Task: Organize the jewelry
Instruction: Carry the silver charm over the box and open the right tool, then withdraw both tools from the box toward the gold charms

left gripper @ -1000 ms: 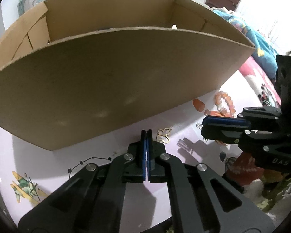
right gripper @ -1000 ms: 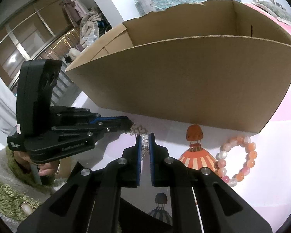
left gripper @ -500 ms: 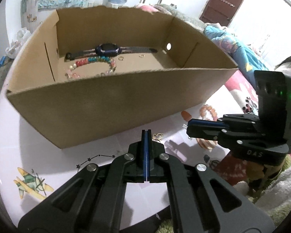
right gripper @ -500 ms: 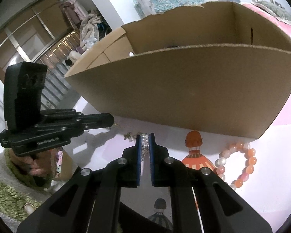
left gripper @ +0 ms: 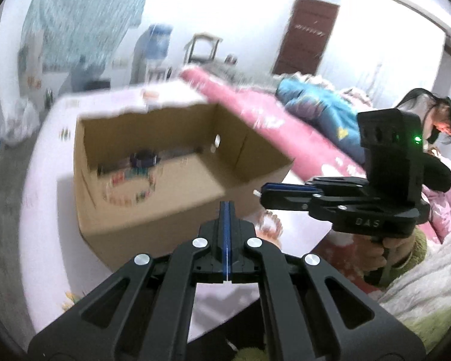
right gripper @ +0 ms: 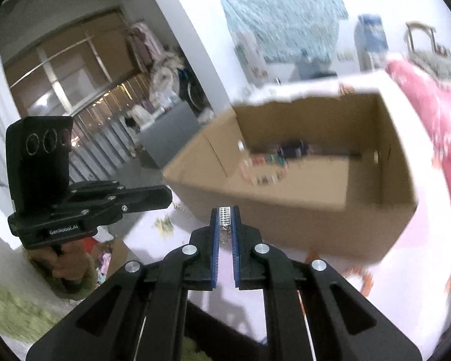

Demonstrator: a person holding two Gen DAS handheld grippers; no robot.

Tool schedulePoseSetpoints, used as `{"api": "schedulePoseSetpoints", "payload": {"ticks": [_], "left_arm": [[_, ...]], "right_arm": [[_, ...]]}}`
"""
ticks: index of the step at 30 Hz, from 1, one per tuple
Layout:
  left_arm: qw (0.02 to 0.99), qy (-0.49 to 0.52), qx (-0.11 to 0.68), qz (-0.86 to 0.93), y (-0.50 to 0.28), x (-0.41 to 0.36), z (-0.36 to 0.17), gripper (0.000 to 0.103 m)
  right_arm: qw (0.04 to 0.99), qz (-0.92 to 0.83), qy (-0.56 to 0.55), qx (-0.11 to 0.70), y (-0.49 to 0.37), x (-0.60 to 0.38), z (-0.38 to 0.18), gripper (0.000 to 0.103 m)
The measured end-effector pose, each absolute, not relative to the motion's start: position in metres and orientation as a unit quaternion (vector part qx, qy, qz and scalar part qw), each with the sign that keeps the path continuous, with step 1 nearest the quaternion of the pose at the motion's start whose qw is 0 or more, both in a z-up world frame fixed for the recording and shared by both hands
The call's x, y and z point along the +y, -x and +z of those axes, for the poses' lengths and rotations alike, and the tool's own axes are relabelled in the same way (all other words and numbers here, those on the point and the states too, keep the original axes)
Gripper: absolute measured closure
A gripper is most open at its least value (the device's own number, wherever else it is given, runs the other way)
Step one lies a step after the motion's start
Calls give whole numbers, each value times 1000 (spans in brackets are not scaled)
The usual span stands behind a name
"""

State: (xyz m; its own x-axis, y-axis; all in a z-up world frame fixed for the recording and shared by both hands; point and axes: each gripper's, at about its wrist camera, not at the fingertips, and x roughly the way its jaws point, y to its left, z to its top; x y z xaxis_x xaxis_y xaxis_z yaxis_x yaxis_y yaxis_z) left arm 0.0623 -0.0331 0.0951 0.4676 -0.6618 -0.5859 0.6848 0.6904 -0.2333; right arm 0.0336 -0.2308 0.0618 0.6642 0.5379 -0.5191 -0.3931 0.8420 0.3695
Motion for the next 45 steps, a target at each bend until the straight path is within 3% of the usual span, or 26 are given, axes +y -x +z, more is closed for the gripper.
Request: {"api": "schedulePoseSetpoints", "payload": {"ticks": [6, 12, 20, 29, 31, 32, 41, 45], "left_arm": [[870, -15, 296, -393, -84, -37, 122, 103], [848, -8, 385, -365, -151, -60, 96, 103], [804, 12, 486, -343, -206, -82, 46, 103], [801, 19, 501, -327, -213, -82, 31, 99], [807, 20, 493, -325, -210, -79, 34, 90], [810, 24, 488, -325, -209, -77, 36, 90], [828, 47, 456, -323, -198, -63, 54, 87], [845, 43, 416, -334, -169, -45, 81, 65]], "right_arm": [[916, 256, -96, 293, -61, -237, 94, 95], [891, 228, -113, 376, -123, -250, 83, 95], [836, 158, -130, 509, -191, -260, 26, 95], [846, 130, -140, 497, -192, -270, 24, 93], [853, 130, -136, 487, -189, -272, 29, 79], [857, 128, -134, 481, -188, -273, 31, 77], [876, 123, -138, 445, -167, -277, 56, 72], [894, 149, -146, 398, -127, -276, 83, 55]]}}
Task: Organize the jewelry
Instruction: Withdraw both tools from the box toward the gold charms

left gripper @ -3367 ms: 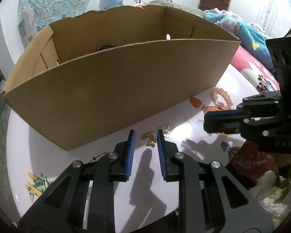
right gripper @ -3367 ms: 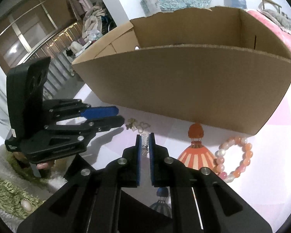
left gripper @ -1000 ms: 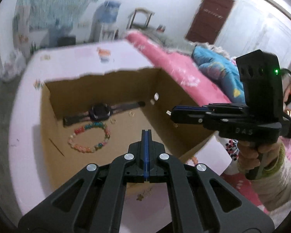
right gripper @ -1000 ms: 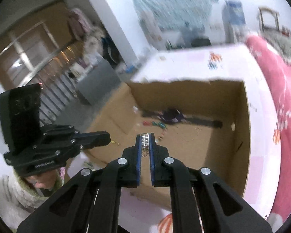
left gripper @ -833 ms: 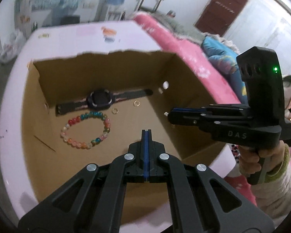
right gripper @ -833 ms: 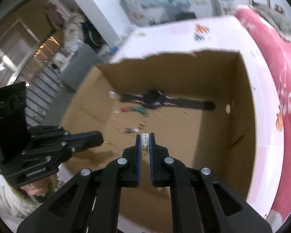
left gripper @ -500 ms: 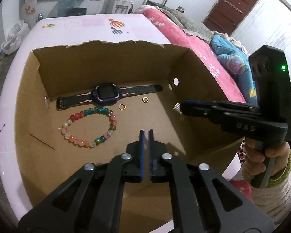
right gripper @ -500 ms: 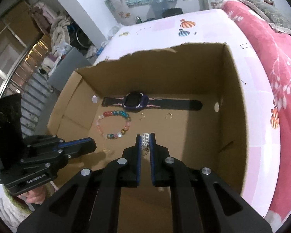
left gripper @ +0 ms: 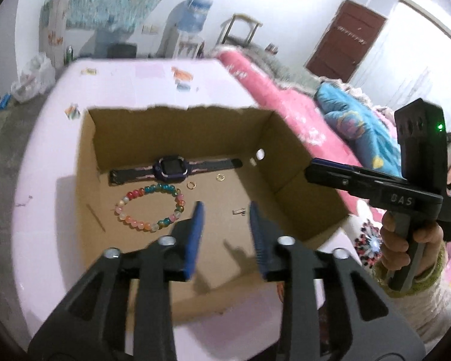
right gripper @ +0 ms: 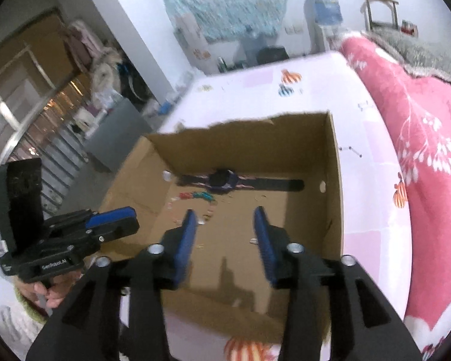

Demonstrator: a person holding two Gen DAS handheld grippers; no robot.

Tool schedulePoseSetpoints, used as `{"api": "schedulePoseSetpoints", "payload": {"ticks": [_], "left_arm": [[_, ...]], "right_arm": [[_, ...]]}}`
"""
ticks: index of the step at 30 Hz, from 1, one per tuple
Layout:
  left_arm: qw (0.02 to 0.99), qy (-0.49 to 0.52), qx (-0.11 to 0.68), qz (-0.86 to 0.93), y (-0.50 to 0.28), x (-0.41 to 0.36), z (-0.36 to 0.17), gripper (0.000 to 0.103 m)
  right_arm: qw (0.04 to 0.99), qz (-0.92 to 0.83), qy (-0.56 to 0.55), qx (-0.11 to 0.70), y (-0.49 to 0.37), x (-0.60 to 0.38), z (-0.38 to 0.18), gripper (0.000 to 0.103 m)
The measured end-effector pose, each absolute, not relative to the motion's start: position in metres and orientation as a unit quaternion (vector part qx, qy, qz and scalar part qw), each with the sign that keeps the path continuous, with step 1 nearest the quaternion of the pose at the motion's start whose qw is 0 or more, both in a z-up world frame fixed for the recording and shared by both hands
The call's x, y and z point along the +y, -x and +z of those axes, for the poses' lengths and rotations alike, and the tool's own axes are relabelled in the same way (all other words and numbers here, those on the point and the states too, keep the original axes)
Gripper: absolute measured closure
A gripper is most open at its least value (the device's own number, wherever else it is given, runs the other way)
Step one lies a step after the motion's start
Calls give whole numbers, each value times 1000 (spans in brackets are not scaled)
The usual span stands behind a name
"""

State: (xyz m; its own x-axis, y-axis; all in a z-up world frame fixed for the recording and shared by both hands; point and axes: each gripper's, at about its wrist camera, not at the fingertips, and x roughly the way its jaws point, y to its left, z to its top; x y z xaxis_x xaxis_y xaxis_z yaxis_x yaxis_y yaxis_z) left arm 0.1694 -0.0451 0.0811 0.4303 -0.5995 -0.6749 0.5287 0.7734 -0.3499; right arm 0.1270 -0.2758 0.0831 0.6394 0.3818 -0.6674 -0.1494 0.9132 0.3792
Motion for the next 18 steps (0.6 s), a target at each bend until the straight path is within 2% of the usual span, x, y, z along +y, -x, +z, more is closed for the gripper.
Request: {"api": "schedulePoseSetpoints", "payload": {"ticks": [3, 7, 12, 18], "left_arm": [[857, 34, 383, -342, -140, -29, 100, 41], [866, 19, 361, -345, -98, -10, 108, 26], [872, -8, 378, -310, -72, 1, 87, 23], [875, -45, 400, -268, -63, -10, 37, 23]], "right_arm": [[903, 178, -145, 362, -90, -273, 98, 47], [905, 209, -153, 338, -46, -266, 97, 45], [890, 212, -167, 368, -14, -249, 56, 45], [871, 181, -161, 427, -15, -228, 0, 46]]}}
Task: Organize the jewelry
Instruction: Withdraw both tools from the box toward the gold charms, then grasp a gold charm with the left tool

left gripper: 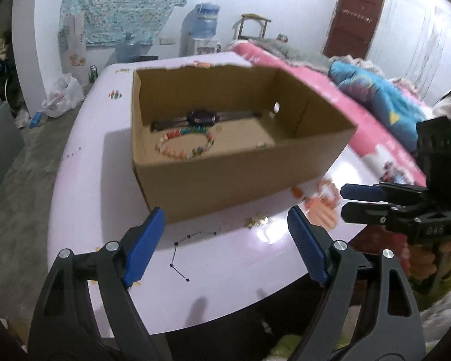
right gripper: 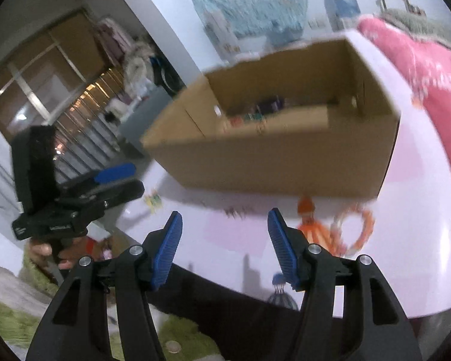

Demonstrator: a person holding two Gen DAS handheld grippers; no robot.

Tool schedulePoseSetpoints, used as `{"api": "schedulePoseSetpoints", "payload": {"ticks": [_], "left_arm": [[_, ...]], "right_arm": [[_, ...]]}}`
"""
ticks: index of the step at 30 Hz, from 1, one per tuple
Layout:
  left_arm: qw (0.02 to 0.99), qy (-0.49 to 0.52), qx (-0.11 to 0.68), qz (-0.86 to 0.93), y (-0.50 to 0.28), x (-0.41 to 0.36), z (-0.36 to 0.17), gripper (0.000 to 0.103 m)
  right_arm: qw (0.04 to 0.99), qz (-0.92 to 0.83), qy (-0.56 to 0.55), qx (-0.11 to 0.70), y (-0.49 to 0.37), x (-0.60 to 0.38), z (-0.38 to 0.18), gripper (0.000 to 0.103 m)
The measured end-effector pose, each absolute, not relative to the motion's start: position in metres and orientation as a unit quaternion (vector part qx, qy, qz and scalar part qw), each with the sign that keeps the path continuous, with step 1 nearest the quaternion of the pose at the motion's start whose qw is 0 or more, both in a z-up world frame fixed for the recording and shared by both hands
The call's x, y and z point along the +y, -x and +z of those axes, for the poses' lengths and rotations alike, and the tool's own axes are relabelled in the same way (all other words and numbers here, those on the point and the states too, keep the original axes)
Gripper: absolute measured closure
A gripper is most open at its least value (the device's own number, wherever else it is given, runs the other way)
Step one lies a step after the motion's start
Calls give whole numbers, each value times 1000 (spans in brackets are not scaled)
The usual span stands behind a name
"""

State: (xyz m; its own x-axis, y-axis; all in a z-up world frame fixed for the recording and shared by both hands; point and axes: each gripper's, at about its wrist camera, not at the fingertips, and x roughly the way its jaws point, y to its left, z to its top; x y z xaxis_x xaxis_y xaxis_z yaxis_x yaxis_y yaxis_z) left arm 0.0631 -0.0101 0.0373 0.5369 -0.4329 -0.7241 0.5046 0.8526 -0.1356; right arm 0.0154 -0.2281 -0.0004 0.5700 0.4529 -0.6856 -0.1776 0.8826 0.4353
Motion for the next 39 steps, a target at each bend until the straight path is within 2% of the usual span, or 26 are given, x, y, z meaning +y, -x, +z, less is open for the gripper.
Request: {"api": "schedulePoseSetpoints", "payload": {"ticks": [2, 5, 7, 13, 15, 22, 25, 29, 33, 39], "left_arm": [[876, -63, 403, -259, -62, -19, 21, 27], [869, -81, 405, -271, -59, -31, 5, 39], [863, -87, 406, -288, -60, -38, -2, 50], [845, -106, 412, -324, -70, -53, -17, 69], [837, -115, 421, -330, -74, -58, -23, 79], [824, -149, 427, -341, -79, -72, -34, 86], [820, -168, 426, -343, -78, -77, -40, 93], [819, -171, 423, -348, -80, -78, -40, 96], [817, -166, 425, -351, -82, -77, -41, 103], [817, -163, 422, -357, -81, -78, -42, 103]], "right_arm": [[869, 170, -156, 437, -20, -226, -9, 53], [869, 160, -148, 445, -28, -223, -18, 61], [868, 160, -145, 447, -33, -222, -21, 62], [864, 166, -150, 452, -43, -218, -29, 65], [863, 165, -146, 455, -44, -217, -32, 65], [858, 166, -150, 463, -51, -216, -40, 65], [855, 165, -151, 467, -57, -212, -43, 65], [852, 166, -152, 472, -66, -206, -45, 65], [852, 165, -154, 473, -69, -203, -46, 65], [852, 160, -160, 472, -64, -207, -47, 65]]}}
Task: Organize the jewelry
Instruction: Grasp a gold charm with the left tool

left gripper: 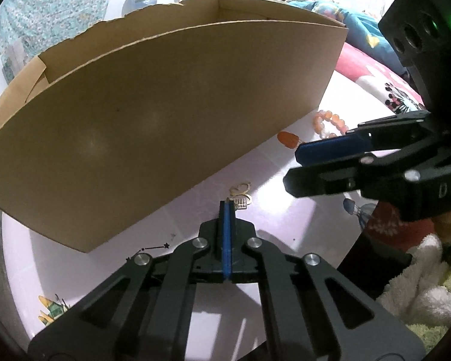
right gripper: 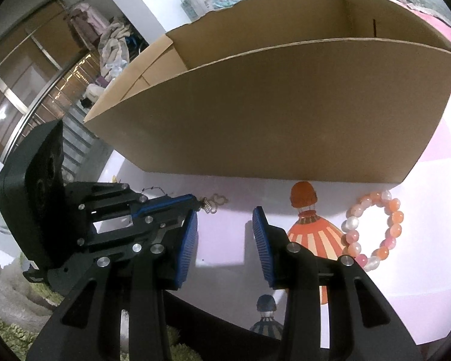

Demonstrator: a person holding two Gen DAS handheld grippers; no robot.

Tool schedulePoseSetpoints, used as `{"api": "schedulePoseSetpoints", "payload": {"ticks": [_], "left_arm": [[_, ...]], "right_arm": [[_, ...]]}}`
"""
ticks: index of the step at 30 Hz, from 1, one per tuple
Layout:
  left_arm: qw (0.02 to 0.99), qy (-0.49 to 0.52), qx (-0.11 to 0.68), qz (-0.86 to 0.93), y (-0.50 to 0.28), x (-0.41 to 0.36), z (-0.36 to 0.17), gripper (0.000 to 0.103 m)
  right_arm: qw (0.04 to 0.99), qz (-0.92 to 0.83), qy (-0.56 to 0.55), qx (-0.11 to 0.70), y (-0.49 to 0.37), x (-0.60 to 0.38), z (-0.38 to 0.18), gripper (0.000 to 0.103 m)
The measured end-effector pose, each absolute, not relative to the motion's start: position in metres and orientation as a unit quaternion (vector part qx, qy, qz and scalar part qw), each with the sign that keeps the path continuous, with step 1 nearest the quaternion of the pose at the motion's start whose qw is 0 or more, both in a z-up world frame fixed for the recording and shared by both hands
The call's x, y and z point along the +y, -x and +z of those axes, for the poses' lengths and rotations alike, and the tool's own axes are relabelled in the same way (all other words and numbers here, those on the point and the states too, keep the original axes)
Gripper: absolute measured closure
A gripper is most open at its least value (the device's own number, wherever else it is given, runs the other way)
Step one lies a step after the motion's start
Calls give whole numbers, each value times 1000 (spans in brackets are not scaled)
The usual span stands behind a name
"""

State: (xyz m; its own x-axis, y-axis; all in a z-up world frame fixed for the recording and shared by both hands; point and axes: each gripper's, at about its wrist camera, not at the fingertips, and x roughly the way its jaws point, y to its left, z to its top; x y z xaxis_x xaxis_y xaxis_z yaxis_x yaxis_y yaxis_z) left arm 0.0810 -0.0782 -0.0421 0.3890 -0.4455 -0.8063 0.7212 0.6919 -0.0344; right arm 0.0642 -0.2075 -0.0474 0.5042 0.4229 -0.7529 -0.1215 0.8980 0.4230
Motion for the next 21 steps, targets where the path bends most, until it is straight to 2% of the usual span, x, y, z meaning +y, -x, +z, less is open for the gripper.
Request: {"api": "schedulePoseSetpoints", "payload": {"ticks": [14, 15, 18, 21], "left_arm": [[826, -128, 430, -341, -76, -49, -31, 103], [824, -122, 430, -347, -78, -49, -31, 102], [822, -123, 429, -352, -83, -55, -32, 84], [815, -137, 429, -365, -87, -67, -35, 83]], "right_arm": [[849, 169, -156, 476, -73, -206, -48, 65], [848, 169, -157, 477, -75, -205, -49, 65], [848, 167, -154, 479, -77, -205, -50, 65], [850, 163, -158, 476, -79, -207, -49, 65]]}}
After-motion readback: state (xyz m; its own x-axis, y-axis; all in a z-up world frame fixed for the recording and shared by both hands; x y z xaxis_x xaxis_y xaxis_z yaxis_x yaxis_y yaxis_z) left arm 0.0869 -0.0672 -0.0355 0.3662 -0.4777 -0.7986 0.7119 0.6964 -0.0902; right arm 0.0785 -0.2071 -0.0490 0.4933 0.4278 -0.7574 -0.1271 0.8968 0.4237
